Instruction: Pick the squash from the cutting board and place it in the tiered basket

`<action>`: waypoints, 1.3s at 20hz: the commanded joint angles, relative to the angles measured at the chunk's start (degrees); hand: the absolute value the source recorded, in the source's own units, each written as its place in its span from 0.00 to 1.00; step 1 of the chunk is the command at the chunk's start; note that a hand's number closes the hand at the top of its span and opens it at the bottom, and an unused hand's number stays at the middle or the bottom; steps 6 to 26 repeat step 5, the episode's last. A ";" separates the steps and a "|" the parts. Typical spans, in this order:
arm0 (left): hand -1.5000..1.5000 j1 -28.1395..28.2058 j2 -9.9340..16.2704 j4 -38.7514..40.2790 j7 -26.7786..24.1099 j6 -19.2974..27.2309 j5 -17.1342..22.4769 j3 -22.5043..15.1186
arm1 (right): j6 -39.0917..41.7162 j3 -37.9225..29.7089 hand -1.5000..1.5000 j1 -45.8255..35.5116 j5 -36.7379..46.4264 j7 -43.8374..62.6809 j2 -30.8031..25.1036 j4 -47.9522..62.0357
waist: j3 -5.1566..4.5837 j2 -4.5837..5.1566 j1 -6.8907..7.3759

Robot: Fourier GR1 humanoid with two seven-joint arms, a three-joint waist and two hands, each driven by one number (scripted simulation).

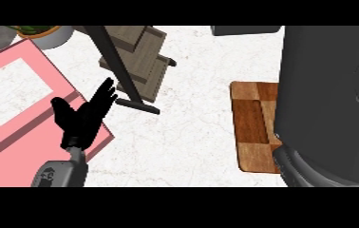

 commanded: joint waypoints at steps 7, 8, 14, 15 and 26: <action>0.50 3.16 1.30 -0.39 -1.31 -0.65 0.96 1.82 | 19.05 -1.71 0.00 1.13 -2.05 11.10 -0.65 -16.27 | 0.05 -0.92 -1.93; 0.50 3.16 1.30 -0.39 -1.31 -0.65 0.96 1.82 | 19.05 -1.71 0.00 1.13 -2.05 11.10 -0.65 -16.27 | 0.05 -0.92 -1.93; 0.50 3.16 1.30 -0.39 -1.31 -0.65 0.96 1.82 | 19.05 -1.71 0.00 1.13 -2.05 11.10 -0.65 -16.27 | 0.05 -0.92 -1.93; 0.50 3.16 1.30 -0.39 -1.31 -0.65 0.96 1.82 | 19.05 -1.71 0.00 1.13 -2.05 11.10 -0.65 -16.27 | 0.05 -0.92 -1.93; 0.50 3.16 1.30 -0.39 -1.31 -0.65 0.96 1.82 | 19.05 -1.71 0.00 1.13 -2.05 11.10 -0.65 -16.27 | 0.05 -0.92 -1.93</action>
